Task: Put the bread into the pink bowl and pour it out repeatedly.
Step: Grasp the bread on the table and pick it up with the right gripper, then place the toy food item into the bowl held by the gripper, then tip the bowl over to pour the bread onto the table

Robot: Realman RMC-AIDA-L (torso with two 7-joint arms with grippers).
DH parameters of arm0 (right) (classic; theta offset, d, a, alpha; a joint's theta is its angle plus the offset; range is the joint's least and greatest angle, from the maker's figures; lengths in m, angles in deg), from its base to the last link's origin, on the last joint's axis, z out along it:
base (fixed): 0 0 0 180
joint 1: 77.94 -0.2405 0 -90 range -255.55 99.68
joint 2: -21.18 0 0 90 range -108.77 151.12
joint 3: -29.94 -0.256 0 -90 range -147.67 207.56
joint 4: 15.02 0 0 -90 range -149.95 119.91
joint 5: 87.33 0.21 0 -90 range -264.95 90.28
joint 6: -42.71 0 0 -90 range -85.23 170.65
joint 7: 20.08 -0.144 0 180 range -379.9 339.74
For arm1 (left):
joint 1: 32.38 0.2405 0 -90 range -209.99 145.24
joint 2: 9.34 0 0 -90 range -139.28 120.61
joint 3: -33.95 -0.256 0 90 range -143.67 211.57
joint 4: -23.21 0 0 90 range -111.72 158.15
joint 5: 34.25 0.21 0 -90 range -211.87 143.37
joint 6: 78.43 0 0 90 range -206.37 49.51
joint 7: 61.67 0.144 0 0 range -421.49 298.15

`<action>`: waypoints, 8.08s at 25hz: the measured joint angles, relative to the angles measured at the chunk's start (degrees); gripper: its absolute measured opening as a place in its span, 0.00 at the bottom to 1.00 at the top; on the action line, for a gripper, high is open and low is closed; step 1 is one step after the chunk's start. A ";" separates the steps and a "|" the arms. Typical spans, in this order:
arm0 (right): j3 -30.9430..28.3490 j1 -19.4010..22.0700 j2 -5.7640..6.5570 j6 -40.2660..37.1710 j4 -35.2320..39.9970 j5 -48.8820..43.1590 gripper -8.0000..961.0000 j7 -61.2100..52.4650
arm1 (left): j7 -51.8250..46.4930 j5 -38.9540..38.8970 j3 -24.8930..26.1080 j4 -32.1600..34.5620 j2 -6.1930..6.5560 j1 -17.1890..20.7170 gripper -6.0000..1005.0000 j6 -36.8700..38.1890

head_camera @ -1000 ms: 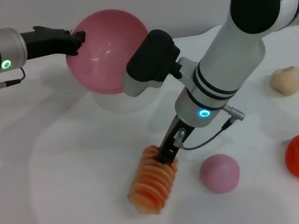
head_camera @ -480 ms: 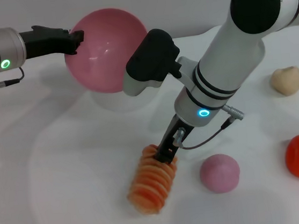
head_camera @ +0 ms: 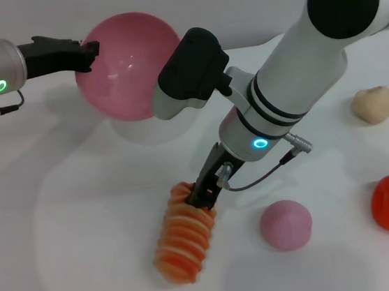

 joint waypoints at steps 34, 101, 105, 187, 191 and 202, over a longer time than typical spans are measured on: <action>-8.82 7.60 0.49 10.44 34.06 -20.88 0.10 -3.09 | -2.14 0.00 1.23 -2.78 0.86 6.00 0.05 -0.48; -22.08 17.60 0.18 -7.75 43.76 -22.57 0.40 8.40 | -4.96 3.77 -9.00 -2.21 -1.29 -3.97 0.05 4.58; -16.95 25.74 0.02 -23.47 46.72 -22.18 0.40 9.72 | -5.11 3.78 -8.93 -2.30 -1.28 -3.93 0.05 4.22; -0.16 40.72 0.17 -145.92 -9.82 -16.30 0.40 -37.93 | 8.21 -2.59 -68.86 6.48 -2.95 1.43 0.05 -73.99; -0.27 40.64 0.22 -145.85 -9.50 -17.53 0.40 -37.95 | 8.08 -2.44 -70.80 6.94 -2.96 1.76 0.05 -77.58; -0.28 40.55 0.25 -146.06 -9.06 -18.38 0.39 -37.97 | 7.69 0.47 -75.39 7.57 -2.95 3.18 0.05 -85.96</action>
